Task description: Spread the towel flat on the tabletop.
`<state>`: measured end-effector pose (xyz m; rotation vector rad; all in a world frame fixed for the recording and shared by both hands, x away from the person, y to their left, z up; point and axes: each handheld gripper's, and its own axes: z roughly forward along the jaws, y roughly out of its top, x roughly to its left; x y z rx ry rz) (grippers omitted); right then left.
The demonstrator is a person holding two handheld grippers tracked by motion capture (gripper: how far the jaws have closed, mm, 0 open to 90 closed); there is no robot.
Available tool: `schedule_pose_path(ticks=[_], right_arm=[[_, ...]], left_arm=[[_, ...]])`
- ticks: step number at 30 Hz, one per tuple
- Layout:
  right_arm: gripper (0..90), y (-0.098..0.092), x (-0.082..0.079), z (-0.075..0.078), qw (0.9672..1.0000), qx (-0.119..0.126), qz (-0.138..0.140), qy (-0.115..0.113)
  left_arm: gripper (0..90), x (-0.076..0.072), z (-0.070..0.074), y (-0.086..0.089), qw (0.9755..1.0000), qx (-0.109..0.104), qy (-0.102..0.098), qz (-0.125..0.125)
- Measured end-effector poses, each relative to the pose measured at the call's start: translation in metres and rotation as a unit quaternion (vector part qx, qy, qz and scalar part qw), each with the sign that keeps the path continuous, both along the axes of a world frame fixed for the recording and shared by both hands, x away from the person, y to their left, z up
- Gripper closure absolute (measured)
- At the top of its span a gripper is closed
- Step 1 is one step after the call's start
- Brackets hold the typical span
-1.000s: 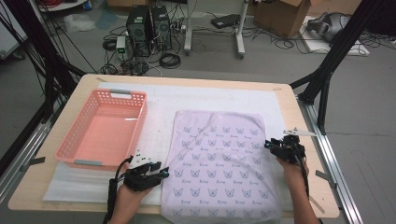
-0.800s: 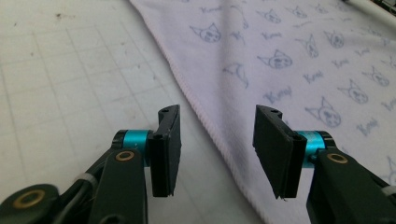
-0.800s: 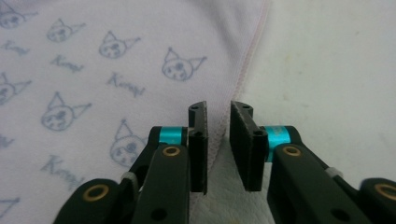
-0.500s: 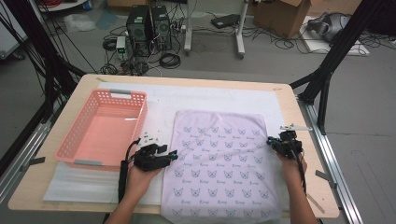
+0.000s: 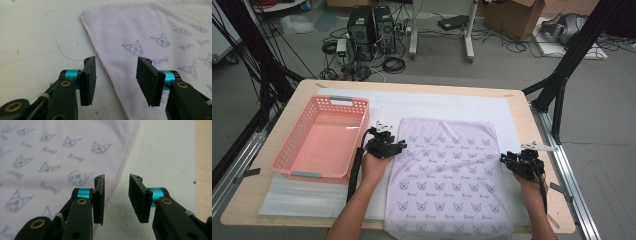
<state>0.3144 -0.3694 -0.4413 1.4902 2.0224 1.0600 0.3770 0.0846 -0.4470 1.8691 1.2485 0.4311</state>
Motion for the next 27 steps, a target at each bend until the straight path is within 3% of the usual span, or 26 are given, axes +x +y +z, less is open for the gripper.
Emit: schedule_pose_path(ticks=[1, 3, 4, 5, 6, 9, 10, 11, 13, 14, 16, 17, 19, 21, 23, 27], right_arm=[[65.3, 0.000, -0.003, 0.000, 1.0000, 0.002, 0.004, -0.001], [65.3, 0.000, -0.007, -0.001, 0.9999, 0.005, 0.010, 0.000], [65.3, 0.000, -0.009, -0.002, 0.9999, 0.005, 0.014, -0.002], [65.3, 0.001, -0.010, -0.002, 0.9998, 0.005, 0.017, -0.001], [65.3, 0.001, -0.012, -0.002, 0.9998, 0.007, 0.019, 0.002], [65.3, 0.003, -0.013, -0.003, 0.9997, 0.008, 0.022, -0.002], [65.3, 0.004, -0.013, -0.003, 0.9997, 0.009, 0.022, -0.002], [65.3, 0.005, -0.014, -0.003, 0.9997, 0.009, 0.023, -0.002], [65.0, 0.006, -0.014, -0.004, 0.9996, 0.008, 0.026, -0.002], [64.3, 0.007, -0.014, -0.004, 0.9996, 0.009, 0.027, -0.001], [61.9, 0.008, -0.014, -0.005, 0.9995, 0.007, 0.031, 0.001], [61.7, 0.009, -0.014, -0.005, 0.9994, 0.006, 0.033, 0.004], [61.6, 0.012, -0.014, -0.007, 0.9991, -0.003, 0.040, 0.012], [66.7, 0.016, -0.014, -0.008, 0.9991, -0.019, 0.037, 0.005], [84.7, 0.014, -0.014, -0.008, 0.9989, -0.018, 0.042, 0.008], [86.5, 0.014, -0.014, -0.007, 0.9991, -0.035, 0.023, 0.004]], left_arm=[[54.5, 0.001, -0.002, -0.003, 1.0000, 0.002, 0.002, -0.003], [60.5, 0.001, -0.004, -0.008, 0.9997, 0.022, -0.014, -0.003], [66.2, 0.001, -0.004, -0.009, 0.9992, 0.034, -0.019, 0.001], [72.1, 0.002, -0.004, -0.008, 0.9992, 0.034, -0.020, 0.002], [85.8, 0.002, -0.004, -0.007, 0.9993, 0.033, -0.019, 0.003], [87.6, 0.004, -0.003, -0.004, 0.9981, 0.048, -0.025, 0.027], [87.7, 0.005, -0.003, -0.002, 0.9982, 0.040, -0.022, 0.040], [87.7, 0.006, -0.003, 0.001, 0.9985, 0.031, -0.015, 0.041], [87.4, 0.005, -0.003, 0.001, 0.9982, 0.039, -0.022, 0.040], [86.3, 0.005, -0.002, 0.002, 0.9983, 0.037, -0.024, 0.038], [66.5, 0.004, 0.000, 0.006, 0.9987, 0.006, -0.017, 0.047], [60.3, 0.004, 0.001, 0.009, 0.9989, -0.010, -0.013, 0.043], [49.7, 0.000, 0.004, 0.011, 0.9990, -0.021, -0.021, 0.033], [45.8, -0.006, 0.007, 0.012, 0.9989, -0.030, -0.030, 0.018], [44.0, -0.011, 0.009, 0.013, 0.9984, -0.041, -0.038, 0.006], [40.2, -0.018, 0.014, 0.013, 0.9981, -0.047, -0.035, -0.018]])
